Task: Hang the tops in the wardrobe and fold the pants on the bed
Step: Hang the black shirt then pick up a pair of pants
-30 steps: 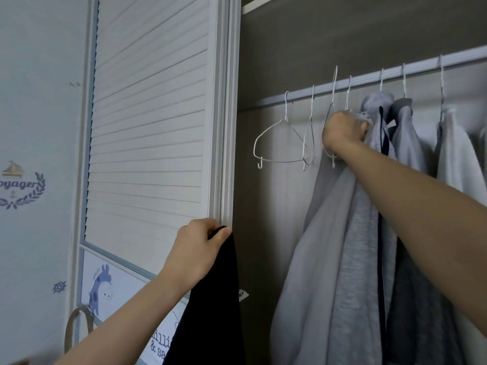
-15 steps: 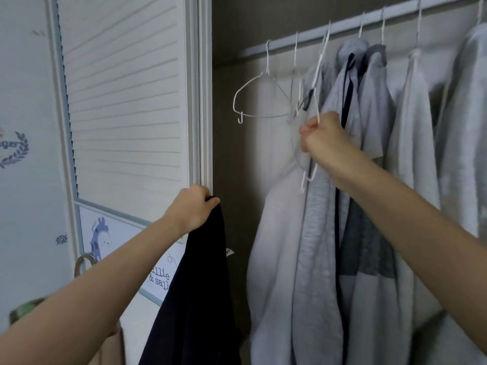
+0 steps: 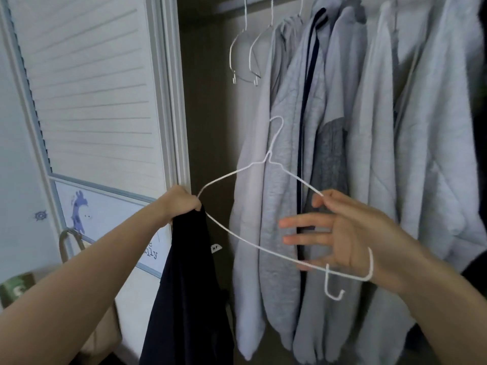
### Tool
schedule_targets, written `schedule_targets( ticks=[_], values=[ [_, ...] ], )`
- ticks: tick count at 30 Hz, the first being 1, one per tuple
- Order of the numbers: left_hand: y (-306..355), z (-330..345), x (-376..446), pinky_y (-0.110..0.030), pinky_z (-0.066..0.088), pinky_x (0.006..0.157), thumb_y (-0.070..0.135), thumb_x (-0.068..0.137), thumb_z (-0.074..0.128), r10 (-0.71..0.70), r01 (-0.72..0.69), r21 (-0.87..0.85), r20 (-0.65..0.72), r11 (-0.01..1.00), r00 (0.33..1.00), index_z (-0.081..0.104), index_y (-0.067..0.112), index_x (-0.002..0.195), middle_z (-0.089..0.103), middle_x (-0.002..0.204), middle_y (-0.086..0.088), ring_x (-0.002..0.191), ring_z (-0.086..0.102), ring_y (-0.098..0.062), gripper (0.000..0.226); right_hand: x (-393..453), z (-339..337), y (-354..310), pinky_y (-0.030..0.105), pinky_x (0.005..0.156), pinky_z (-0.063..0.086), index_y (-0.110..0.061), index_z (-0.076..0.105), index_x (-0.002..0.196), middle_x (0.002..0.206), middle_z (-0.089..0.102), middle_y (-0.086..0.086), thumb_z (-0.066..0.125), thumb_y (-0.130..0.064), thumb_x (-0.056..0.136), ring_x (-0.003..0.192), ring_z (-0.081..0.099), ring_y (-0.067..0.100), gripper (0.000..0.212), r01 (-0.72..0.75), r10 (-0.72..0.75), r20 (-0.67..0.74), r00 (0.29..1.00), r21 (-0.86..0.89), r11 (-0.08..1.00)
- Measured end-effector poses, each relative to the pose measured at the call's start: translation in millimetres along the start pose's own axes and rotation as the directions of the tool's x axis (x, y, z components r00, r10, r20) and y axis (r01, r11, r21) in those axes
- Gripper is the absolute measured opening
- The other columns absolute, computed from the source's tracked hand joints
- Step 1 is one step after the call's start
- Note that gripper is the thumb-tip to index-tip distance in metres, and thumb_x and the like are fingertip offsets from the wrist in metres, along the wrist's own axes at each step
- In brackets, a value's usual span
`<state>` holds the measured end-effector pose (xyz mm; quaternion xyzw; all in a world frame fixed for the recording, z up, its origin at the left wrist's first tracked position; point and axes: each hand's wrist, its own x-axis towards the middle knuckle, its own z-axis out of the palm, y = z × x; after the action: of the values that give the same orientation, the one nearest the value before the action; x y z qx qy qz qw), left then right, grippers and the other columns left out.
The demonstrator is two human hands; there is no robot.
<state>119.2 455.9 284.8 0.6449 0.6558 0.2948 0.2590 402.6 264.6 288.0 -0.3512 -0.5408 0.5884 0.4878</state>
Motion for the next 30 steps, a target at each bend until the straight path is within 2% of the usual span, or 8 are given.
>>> schedule_targets(
  ticks=[4,8,15,18,21,24,26,30],
  values=[
    [-1.9,16.4,4.3,-0.022,0.04,0.049,0.011,0.081,0.061,-0.04,0.039,-0.042,-0.008,0.998,0.999,0.059,0.003,0.07,0.053,0.061,-0.009,0.053,0.056,-0.018,0.014,-14.7,-24.0,-1.0,0.07,0.087,0.042,-0.026,0.053,0.102,0.12,0.059,0.031,0.062,-0.039,0.089,0.111,0.058,0.048,0.021,-0.073,0.048,0.204,0.978,0.119,0.99],
    [-4.0,28.3,10.7,-0.025,0.047,0.054,0.01,0.088,0.058,-0.052,0.048,-0.114,-0.032,0.992,0.998,0.061,0.004,0.078,0.061,0.074,-0.012,0.067,0.063,-0.023,0.012,-22.5,-46.4,-6.0,0.041,0.063,0.048,-0.025,0.055,0.1,0.083,0.063,0.021,0.041,-0.039,0.098,0.07,0.061,0.031,0.02,-0.002,-0.02,0.168,0.986,0.131,0.991],
    [-4.0,37.6,19.6,-0.038,0.055,0.078,0.007,0.094,0.056,-0.122,0.173,-0.431,0.144,0.886,0.982,0.064,0.0,0.101,0.068,0.088,-0.016,0.076,0.066,-0.027,0.013,-31.8,-90.0,4.0,0.034,0.056,0.04,-0.026,0.054,0.097,0.054,0.048,0.013,0.036,-0.035,0.098,0.04,0.041,0.019,0.02,-0.001,-0.003,0.134,0.991,0.035,0.999],
    [-1.4,35.0,18.7,-0.032,0.06,0.062,0.011,0.091,0.062,-0.109,0.199,-0.491,0.206,0.848,0.972,0.067,0.001,0.095,0.071,0.074,-0.013,0.062,0.07,-0.024,0.012,-32.2,-104.0,8.6,0.036,0.056,0.044,-0.025,0.054,0.095,0.051,0.043,0.011,0.05,-0.038,0.095,0.039,0.036,0.018,0.013,-0.009,0.0,0.125,0.992,0.072,0.997],
    [3.5,37.0,17.9,-0.031,0.059,0.052,0.019,0.092,0.06,-0.128,0.22,-0.532,0.206,0.818,0.97,0.065,0.003,0.095,0.07,0.077,-0.013,0.061,0.069,-0.025,0.017,-34.4,-117.1,13.3,0.035,0.055,0.047,-0.022,0.054,0.098,0.051,0.046,0.011,0.062,-0.038,0.089,0.04,0.043,0.017,0.02,-0.075,0.059,0.187,0.981,0.083,0.994],
    [12.1,39.9,19.5,-0.033,0.058,0.06,0.02,0.089,0.063,-0.067,0.099,-0.403,0.093,0.91,0.993,0.067,0.001,0.096,0.071,0.083,-0.016,0.067,0.07,-0.028,0.02,-26.5,-114.6,26.2,0.035,0.057,0.048,-0.021,0.057,0.1,0.051,0.048,0.01,0.055,-0.038,0.094,0.041,0.047,0.017,0.018,-0.105,0.1,0.148,0.984,0.029,0.994],
    [23.3,45.9,17.6,-0.035,0.055,0.068,0.02,0.086,0.065,0.057,-0.047,-0.21,0.043,0.977,0.997,0.073,0.001,0.08,0.068,0.075,-0.015,0.068,0.067,-0.028,0.021,-17.3,-107.9,34.3,0.032,0.057,0.043,-0.021,0.058,0.1,0.054,0.048,0.009,0.048,-0.038,0.094,0.044,0.046,0.017,0.02,-0.113,0.113,0.111,0.987,-0.014,0.994],
    [37.4,63.4,8.5,-0.031,0.05,0.064,0.03,0.085,0.061,0.221,-0.217,0.177,-0.004,0.96,0.975,0.067,0.009,0.058,0.064,0.061,-0.007,0.065,0.066,-0.025,0.034,-3.7,-93.9,41.3,0.027,0.051,0.042,-0.021,0.057,0.103,0.06,0.05,0.01,0.05,-0.039,0.094,0.051,0.047,0.017,0.022,-0.143,0.15,0.112,0.982,-0.067,0.987]
  ],
)
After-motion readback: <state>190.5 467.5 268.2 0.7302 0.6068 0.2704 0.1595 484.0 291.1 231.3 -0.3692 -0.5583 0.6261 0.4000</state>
